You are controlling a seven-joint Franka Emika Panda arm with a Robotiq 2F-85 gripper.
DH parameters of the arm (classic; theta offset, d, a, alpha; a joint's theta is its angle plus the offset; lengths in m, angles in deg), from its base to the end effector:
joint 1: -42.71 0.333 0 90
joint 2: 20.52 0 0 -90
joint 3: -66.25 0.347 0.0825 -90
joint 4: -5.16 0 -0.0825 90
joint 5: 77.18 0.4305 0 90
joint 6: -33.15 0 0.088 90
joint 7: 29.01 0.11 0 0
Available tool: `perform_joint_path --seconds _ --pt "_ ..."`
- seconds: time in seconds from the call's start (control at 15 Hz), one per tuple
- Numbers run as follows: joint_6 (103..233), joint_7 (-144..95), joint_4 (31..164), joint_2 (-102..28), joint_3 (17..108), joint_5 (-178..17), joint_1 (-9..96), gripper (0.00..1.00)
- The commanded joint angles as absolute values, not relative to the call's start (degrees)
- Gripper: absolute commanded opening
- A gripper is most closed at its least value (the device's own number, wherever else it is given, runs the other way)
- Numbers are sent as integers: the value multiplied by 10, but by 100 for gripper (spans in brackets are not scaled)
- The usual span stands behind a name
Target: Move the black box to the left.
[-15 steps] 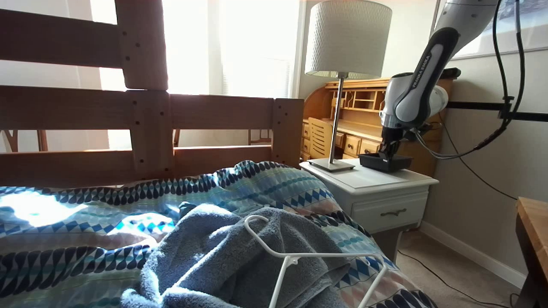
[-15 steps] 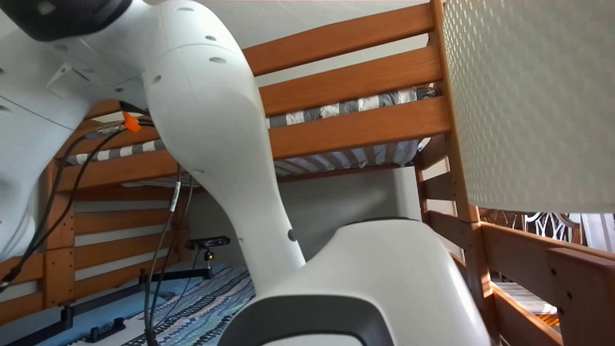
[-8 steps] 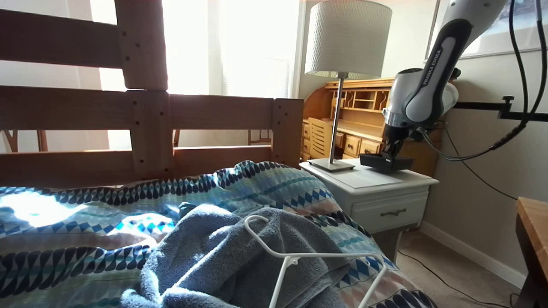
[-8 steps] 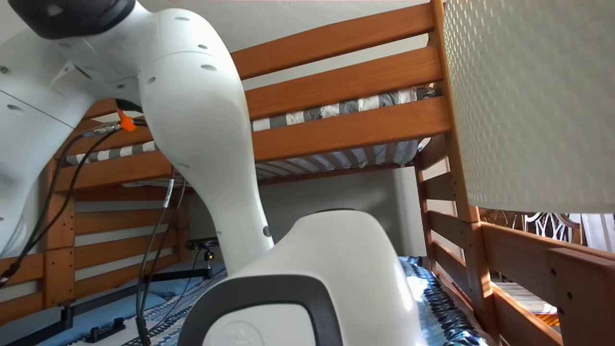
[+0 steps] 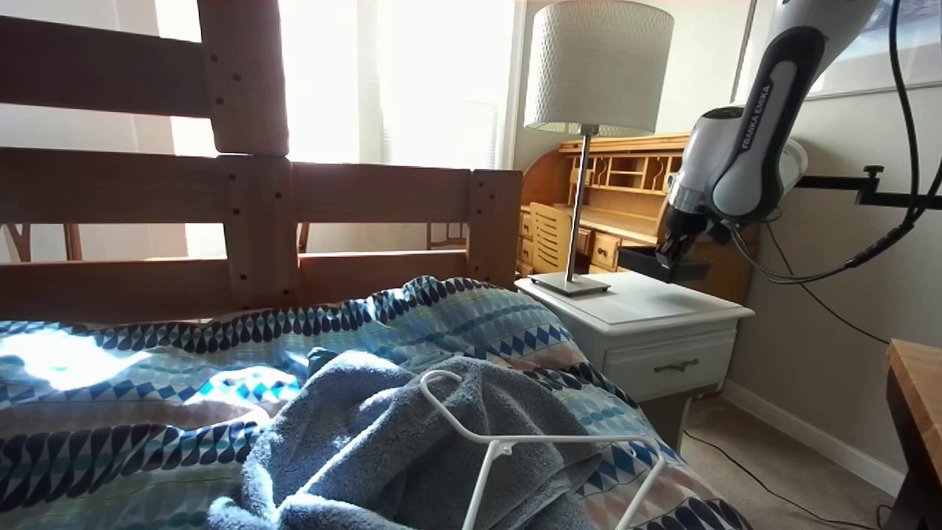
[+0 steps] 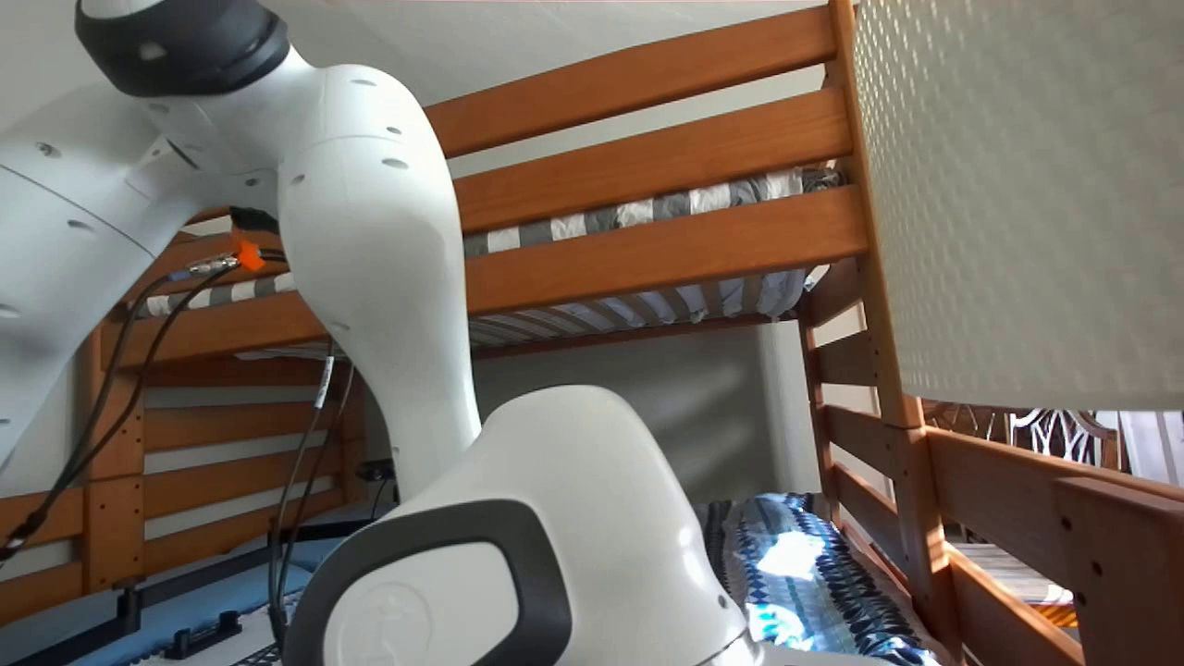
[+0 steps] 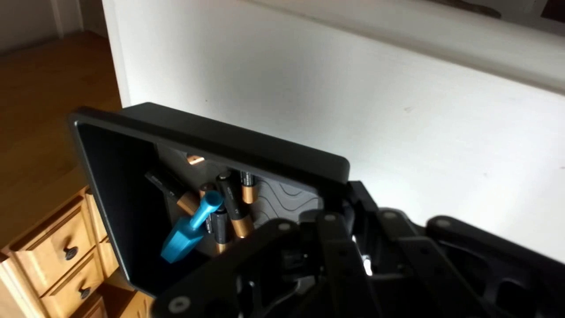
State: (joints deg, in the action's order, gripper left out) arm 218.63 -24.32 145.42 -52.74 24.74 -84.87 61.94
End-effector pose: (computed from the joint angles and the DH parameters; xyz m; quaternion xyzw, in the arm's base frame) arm 0.4881 -0.2128 0.1495 0.9662 -0.0916 0.1366 0.1983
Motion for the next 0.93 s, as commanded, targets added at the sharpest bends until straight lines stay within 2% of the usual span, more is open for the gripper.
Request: perform_joint_path --seconds 0.0,0.87 --pt "2221 -259 1489 -518 235 -811 662 3" --pt "2292 -295 1504 -530 312 -735 688 3"
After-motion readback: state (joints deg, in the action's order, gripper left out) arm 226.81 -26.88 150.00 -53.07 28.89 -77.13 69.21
